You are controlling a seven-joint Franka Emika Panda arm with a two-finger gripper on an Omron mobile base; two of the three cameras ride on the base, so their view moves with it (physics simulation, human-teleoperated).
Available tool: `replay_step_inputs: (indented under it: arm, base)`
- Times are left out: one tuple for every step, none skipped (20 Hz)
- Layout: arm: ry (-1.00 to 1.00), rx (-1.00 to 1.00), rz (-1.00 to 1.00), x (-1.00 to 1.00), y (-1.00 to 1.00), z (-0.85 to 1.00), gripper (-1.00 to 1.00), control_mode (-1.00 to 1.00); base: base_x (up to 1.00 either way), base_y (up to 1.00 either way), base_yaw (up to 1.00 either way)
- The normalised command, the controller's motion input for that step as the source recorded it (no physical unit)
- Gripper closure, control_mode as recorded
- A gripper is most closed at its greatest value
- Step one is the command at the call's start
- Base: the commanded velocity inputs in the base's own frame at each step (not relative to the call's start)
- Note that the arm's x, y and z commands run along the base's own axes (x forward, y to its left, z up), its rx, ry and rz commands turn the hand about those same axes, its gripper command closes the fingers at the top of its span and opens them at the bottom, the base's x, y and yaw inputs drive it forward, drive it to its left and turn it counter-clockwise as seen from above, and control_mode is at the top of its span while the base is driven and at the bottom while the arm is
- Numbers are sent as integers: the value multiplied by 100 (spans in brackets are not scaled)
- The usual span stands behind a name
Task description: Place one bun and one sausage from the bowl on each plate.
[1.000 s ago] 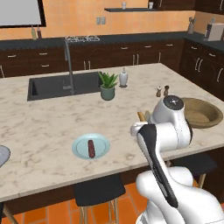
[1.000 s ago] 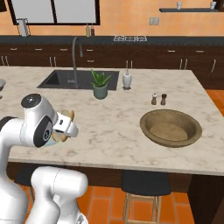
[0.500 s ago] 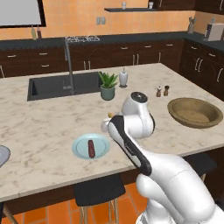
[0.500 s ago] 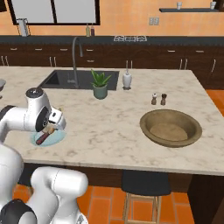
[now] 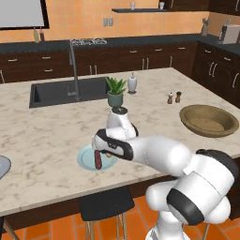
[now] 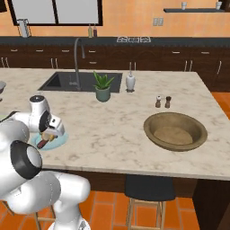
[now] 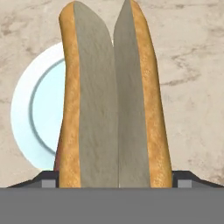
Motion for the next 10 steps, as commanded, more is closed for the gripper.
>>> replay_step_inputs:
  arm:
    - [0,-2,0,44,7,-41,100,-100]
    - [0,-3,0,58,30,-36,100,-100]
    - [0,-1,0,62,44,-42,100,-100]
    - [0,-1,0,59,49,-43,-100,-100]
    - [0,0,0,61,46,-34,-100,-100]
    - [-4,0,0,55,34,-32,-100,-100]
    - [-6,0,0,16,3,-16,-100,-100]
    - [-3,0,0,3,0,-3,-100,-100]
    - [0,0,0,0,0,0,-100,-100]
    - [0,0,0,0,0,0,-100,-100]
  base:
    - [0,0,0]
    - [0,0,0]
    - [0,0,0]
    - [0,0,0]
    - [0,0,0]
    - [0,0,0]
    - [0,0,0]
    - [0,0,0]
    - [0,0,0]
    - [0,0,0]
